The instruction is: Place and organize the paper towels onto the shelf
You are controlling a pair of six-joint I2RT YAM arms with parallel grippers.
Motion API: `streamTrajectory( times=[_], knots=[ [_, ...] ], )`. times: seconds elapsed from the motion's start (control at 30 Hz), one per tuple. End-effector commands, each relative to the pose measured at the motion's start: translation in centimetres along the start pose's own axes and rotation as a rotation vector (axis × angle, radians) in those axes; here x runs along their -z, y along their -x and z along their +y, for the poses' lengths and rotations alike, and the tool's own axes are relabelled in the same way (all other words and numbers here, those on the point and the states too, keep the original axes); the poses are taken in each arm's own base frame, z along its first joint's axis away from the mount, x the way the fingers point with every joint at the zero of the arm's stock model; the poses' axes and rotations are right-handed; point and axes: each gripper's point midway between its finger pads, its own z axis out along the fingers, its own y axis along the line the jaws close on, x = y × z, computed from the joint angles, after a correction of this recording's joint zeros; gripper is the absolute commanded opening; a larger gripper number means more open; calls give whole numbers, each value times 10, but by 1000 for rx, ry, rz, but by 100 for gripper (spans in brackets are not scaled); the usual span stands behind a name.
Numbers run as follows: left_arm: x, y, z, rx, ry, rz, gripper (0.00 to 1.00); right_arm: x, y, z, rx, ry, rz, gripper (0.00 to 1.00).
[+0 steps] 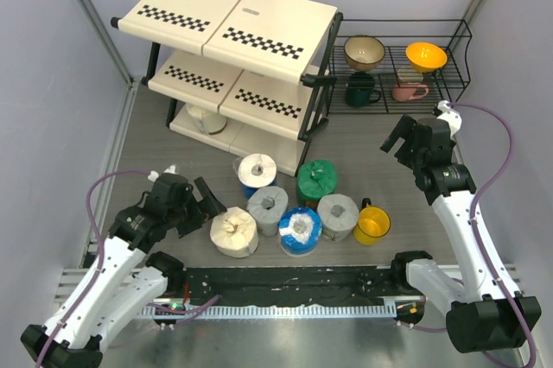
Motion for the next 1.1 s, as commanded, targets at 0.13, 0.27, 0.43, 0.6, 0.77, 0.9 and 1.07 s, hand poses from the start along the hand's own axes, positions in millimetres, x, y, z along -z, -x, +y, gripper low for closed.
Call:
streamTrajectory(
  times=[0.13,0.27,0.43,0.6,0.77,0.9,1.07],
  knots=[
    [-1,2,0,-34,22,-46,91,-1,4,5,-20,24,-23,98],
    [-5,-6,3,-41,26,-27,90,-2,2,5,-24,24,-17,98],
    [-4,-12,1,-75,13,-18,86,-4,-1,5,-27,25,-12,98],
    [-7,-19,-2,-120,7,-6,86,-6,-4,6,-33,28,-3,98],
    [-15,-26,2,-134,50,13,84,-7,-5,5,-36,28,1,97],
    [-19,-24,8,-118,87,-6,81,-6,-4,5,-30,26,-4,97],
    [-27,-25,9,-123,100,-9,77,-7,-5,3,-22,17,-3,97]
  ],
)
